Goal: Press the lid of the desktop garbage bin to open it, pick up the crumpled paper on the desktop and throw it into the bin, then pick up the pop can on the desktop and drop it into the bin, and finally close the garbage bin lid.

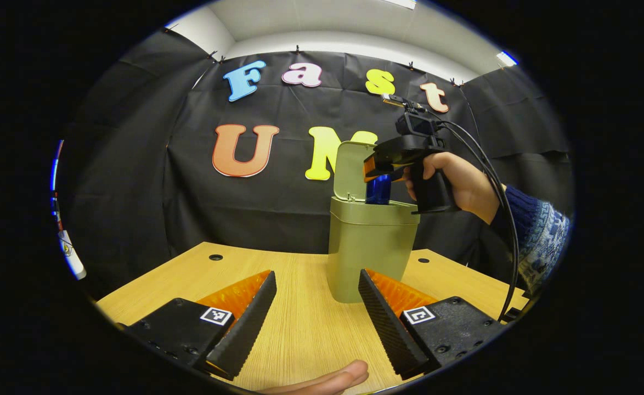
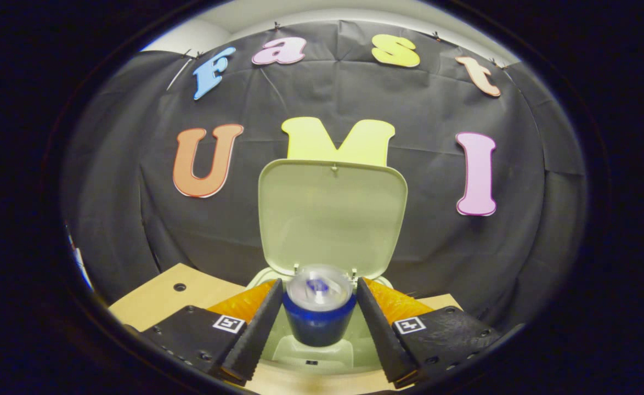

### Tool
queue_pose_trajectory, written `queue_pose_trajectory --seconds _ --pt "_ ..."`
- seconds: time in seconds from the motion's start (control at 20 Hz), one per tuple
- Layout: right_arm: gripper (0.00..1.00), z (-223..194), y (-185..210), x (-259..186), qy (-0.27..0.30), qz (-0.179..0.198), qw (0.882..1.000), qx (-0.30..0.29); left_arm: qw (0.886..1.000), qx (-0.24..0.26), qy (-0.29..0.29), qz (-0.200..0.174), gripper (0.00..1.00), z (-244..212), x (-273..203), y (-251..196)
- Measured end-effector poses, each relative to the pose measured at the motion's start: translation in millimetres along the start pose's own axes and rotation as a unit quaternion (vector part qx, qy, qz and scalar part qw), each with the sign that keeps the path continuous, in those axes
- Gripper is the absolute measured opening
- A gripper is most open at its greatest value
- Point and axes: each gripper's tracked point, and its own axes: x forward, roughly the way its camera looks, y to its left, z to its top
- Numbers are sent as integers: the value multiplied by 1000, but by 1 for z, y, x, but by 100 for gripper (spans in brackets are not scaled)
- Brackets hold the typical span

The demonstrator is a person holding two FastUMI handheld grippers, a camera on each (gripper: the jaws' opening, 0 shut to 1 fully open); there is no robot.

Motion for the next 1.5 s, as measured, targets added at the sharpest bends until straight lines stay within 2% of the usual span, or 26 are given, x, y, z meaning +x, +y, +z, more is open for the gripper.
queue_pose_trajectory --seconds 0.05,0.15,0.2,0.5,0.65,0.7,0.95,1.0,1.15,1.4,1.45,1.5 --pt "87 5 1 -6 -7 1 1000 -2 1000 -3 7 -1 97 -4 1 1" --pt "88 19 6 -17 -25 3 1000 -12 1000 -7 11 2 97 -5 3 3" --pt "94 26 7 -22 -34 4 999 -20 1000 -9 15 0 97 -8 3 3" --pt "95 74 -6 -46 -70 -31 996 -46 1000 -17 25 4 97 -15 9 6" --pt "96 95 -14 -48 -69 -43 996 -32 999 -12 28 10 98 -16 9 10" --pt "92 104 -15 -47 -69 -46 996 -30 1000 -9 27 12 98 -14 8 10" --pt "96 148 -14 -22 -72 -39 997 -12 1000 1 22 22 98 -11 7 12" --pt "91 154 -14 -14 -67 -38 997 -10 1000 5 22 22 98 -11 6 12" --pt "96 172 -19 16 -67 -43 997 -8 999 14 20 21 98 -13 8 13" --pt "94 172 -34 67 -41 -68 997 -5 999 4 42 33 98 -30 17 20" --pt "97 169 -38 75 -36 -71 997 -6 998 2 46 34 98 -32 22 23" --pt "94 166 -40 80 -29 -73 997 -10 998 0 49 36 98 -34 25 27"
